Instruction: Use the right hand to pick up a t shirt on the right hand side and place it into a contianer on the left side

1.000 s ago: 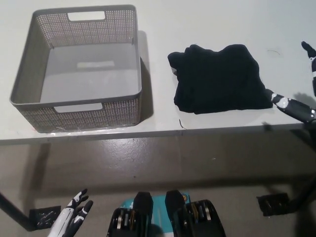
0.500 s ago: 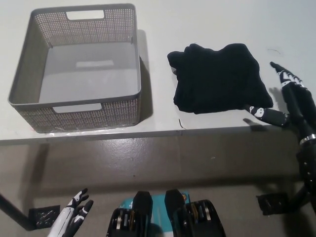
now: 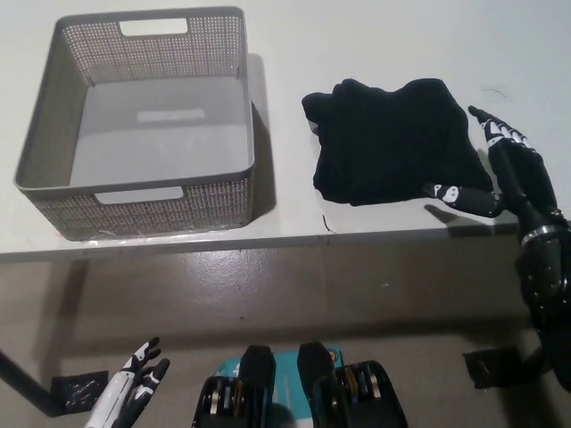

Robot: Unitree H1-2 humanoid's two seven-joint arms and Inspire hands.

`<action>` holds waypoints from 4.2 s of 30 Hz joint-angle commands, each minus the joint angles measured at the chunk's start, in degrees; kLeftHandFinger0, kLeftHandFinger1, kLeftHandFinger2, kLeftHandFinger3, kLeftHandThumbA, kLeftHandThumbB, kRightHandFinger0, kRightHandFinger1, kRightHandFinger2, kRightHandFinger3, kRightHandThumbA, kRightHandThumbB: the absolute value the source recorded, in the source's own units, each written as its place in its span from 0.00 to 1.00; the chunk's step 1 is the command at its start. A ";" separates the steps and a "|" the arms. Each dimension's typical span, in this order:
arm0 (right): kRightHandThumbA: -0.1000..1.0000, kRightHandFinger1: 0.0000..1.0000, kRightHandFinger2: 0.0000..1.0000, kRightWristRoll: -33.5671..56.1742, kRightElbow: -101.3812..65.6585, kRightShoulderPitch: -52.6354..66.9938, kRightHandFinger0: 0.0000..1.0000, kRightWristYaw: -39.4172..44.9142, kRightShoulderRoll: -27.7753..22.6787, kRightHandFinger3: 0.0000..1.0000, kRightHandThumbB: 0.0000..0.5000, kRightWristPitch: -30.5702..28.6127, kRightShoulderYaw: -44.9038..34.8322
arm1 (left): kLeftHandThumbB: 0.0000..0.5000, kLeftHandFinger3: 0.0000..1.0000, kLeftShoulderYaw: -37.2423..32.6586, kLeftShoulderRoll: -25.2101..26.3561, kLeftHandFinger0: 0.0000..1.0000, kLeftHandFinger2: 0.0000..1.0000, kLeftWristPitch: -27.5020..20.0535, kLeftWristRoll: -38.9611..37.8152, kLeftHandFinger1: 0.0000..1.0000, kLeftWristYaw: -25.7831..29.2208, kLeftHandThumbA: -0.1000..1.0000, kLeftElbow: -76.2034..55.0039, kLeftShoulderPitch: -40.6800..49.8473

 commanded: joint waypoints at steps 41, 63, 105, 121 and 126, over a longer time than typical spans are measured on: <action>1.00 1.00 1.00 -1.76 6.53 -6.64 1.00 -4.29 5.11 1.00 1.00 0.58 4.81 | 0.82 1.00 0.26 1.40 0.92 0.97 1.26 0.61 0.88 -1.41 1.00 -3.28 -2.81; 1.00 1.00 1.00 -1.56 14.04 -8.39 1.00 -7.38 6.26 1.00 1.00 -0.25 5.06 | 0.83 1.00 0.25 1.27 0.90 0.96 1.16 -0.52 0.88 -2.22 1.00 -2.96 -4.36; 0.00 0.59 0.69 4.66 34.62 -11.87 0.59 -38.43 10.54 0.74 0.29 -28.98 -4.55 | 0.80 1.00 0.18 1.29 0.91 1.00 2.16 0.05 0.90 -2.51 1.00 -4.64 -4.21; 0.00 0.55 0.67 6.25 23.95 -24.36 0.49 -36.20 10.40 0.72 0.31 -26.19 -6.35 | 0.81 1.00 0.18 1.30 0.95 1.00 1.88 -0.36 0.90 -2.68 1.00 -4.12 -3.70; 0.00 0.59 0.72 5.40 20.21 -26.99 0.52 -34.33 10.36 0.70 0.35 -23.87 -5.60 | 0.87 1.00 0.01 1.35 0.92 0.99 2.39 0.34 0.89 -2.49 1.00 -4.10 -3.75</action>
